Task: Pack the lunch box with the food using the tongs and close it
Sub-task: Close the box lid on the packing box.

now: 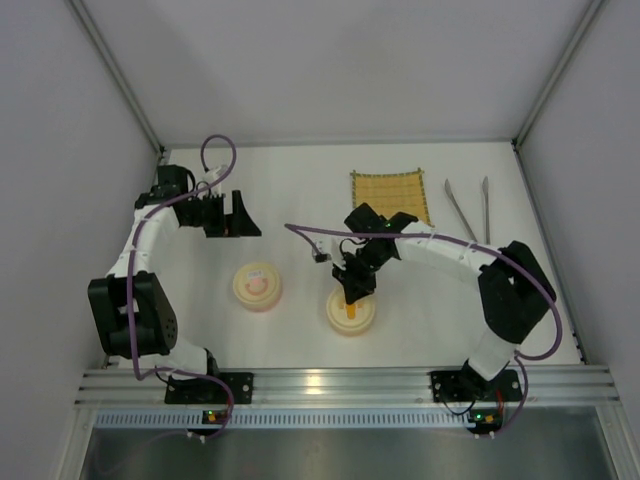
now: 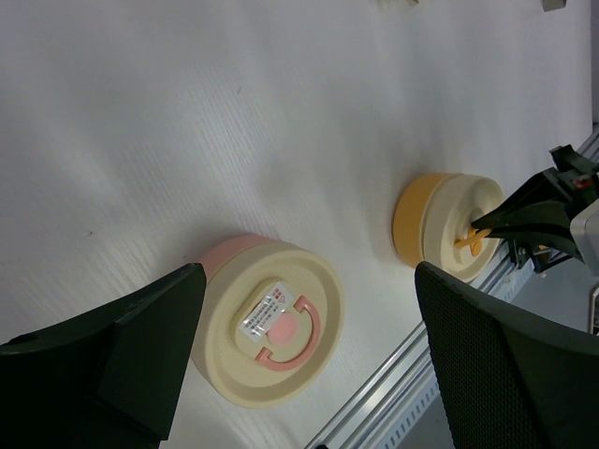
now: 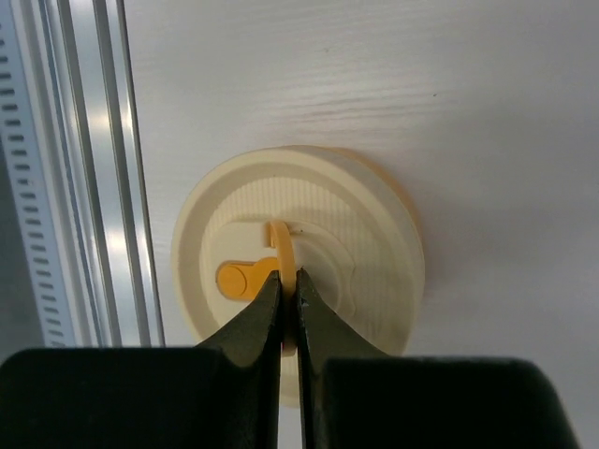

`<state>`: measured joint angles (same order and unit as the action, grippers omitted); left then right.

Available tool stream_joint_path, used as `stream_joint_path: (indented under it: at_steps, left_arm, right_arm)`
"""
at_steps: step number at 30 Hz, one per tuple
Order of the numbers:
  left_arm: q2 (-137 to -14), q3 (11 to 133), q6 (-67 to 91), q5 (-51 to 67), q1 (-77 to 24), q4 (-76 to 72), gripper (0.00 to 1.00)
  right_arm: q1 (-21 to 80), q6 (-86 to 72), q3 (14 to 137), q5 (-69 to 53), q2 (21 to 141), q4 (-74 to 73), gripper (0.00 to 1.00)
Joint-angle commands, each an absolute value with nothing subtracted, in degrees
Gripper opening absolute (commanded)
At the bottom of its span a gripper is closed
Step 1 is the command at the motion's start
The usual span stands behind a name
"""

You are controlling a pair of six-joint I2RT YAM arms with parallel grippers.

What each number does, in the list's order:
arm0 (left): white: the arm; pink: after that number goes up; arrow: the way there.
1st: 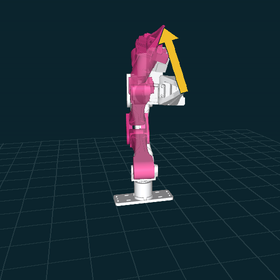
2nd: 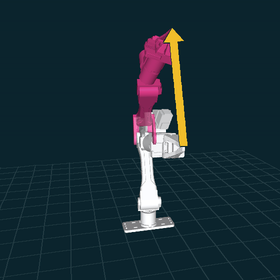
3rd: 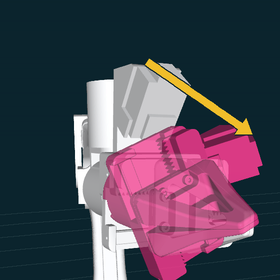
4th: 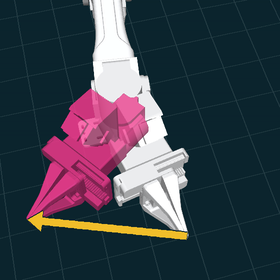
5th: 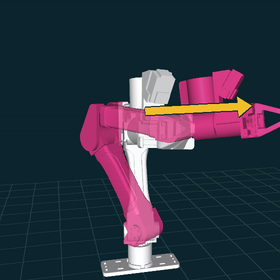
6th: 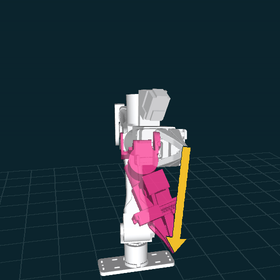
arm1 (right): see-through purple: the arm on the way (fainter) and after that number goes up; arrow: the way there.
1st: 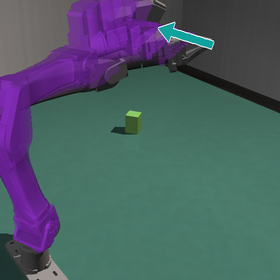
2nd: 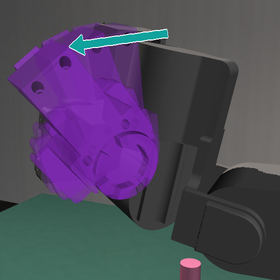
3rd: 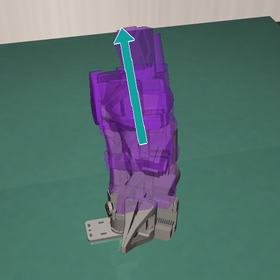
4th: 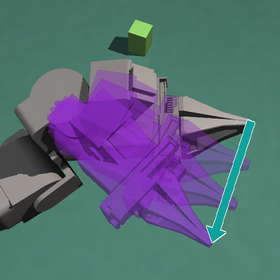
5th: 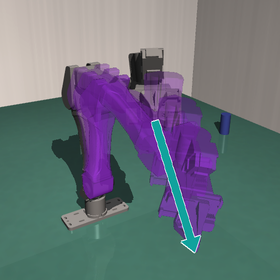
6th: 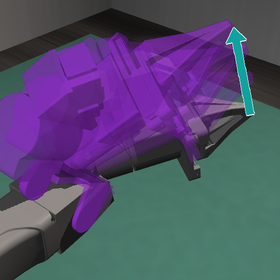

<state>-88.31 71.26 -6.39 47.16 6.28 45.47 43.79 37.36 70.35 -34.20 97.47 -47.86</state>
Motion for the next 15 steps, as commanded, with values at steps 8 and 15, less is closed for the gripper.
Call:
stream_joint_path:
  at_steps: [8, 15]
  left_arm:
    - [-85.4, 71.1, -10.8, 46.3, 8.0, 46.3, 0.98]
    - [-85.7, 72.2, -15.5, 44.3, 8.0, 49.2, 0.98]
  right_arm:
    - [37.1, 15.9, 57.3, -35.9, 97.1, -23.0, 0.0]
    - [36.0, 12.1, 57.0, -36.5, 98.7, -20.0, 0.0]
